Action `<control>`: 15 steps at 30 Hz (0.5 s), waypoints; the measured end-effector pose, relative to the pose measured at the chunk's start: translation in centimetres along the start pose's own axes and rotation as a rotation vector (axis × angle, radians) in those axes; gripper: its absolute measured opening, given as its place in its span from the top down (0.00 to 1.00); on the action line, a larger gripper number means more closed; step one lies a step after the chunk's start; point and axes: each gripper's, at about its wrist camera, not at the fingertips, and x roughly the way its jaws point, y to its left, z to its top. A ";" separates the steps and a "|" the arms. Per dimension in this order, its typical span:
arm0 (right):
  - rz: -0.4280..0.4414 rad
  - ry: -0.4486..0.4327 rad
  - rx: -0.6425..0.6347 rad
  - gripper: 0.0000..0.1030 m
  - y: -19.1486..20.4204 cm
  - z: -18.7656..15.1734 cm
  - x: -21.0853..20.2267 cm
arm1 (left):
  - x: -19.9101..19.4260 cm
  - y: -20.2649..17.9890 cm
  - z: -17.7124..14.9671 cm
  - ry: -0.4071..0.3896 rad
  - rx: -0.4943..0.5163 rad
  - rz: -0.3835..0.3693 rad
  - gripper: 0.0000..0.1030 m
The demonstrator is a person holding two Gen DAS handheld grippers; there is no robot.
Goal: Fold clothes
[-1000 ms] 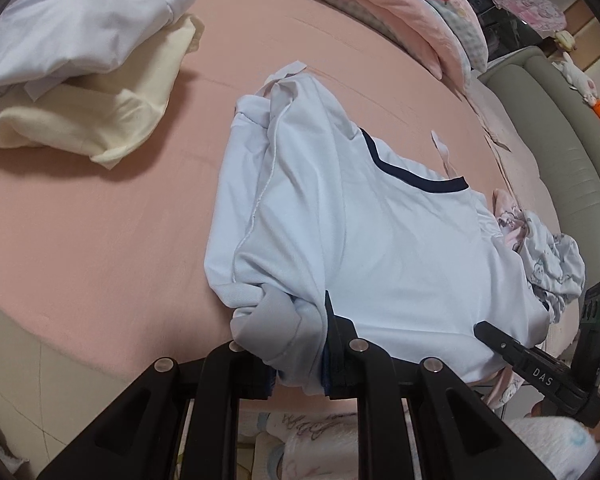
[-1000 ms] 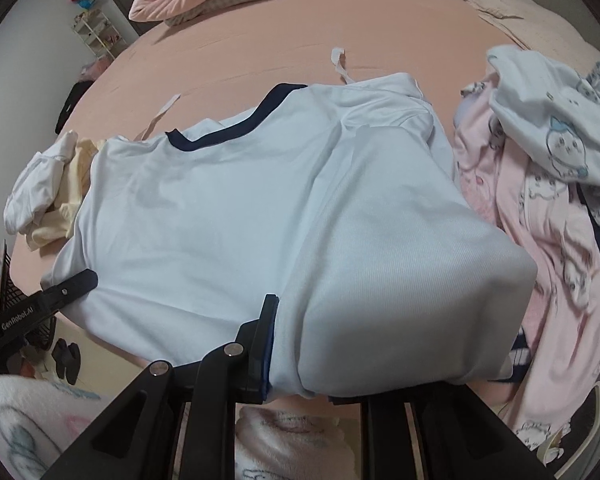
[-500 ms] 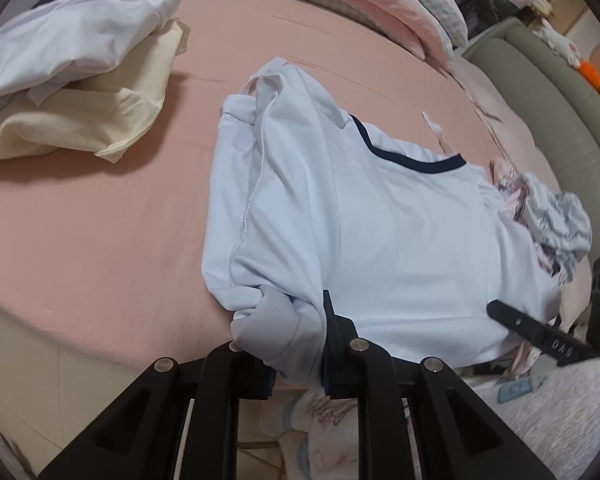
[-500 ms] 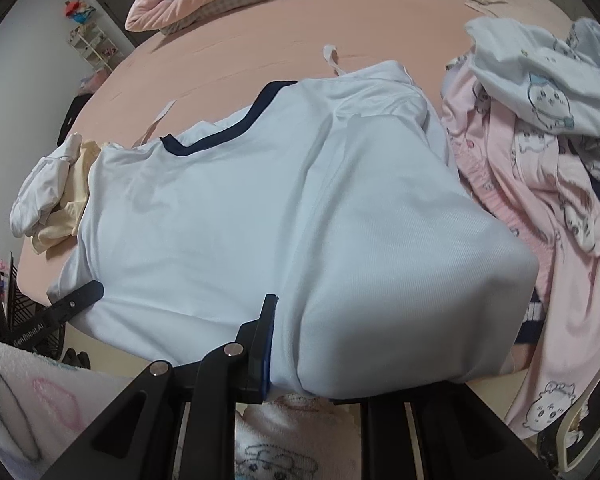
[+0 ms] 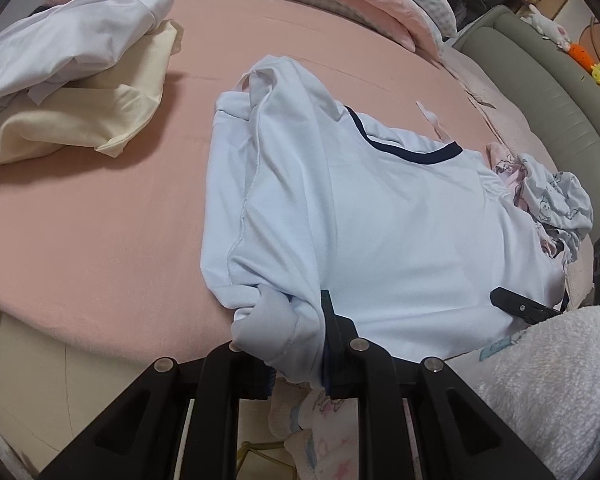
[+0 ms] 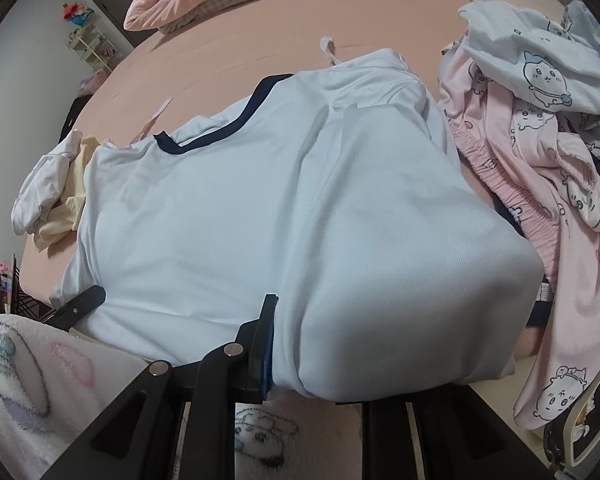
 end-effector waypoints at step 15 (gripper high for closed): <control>-0.052 0.014 -0.016 0.42 0.4 0.3 0.9 | -0.9 0.9 -0.1 0.016 -0.008 -0.015 0.73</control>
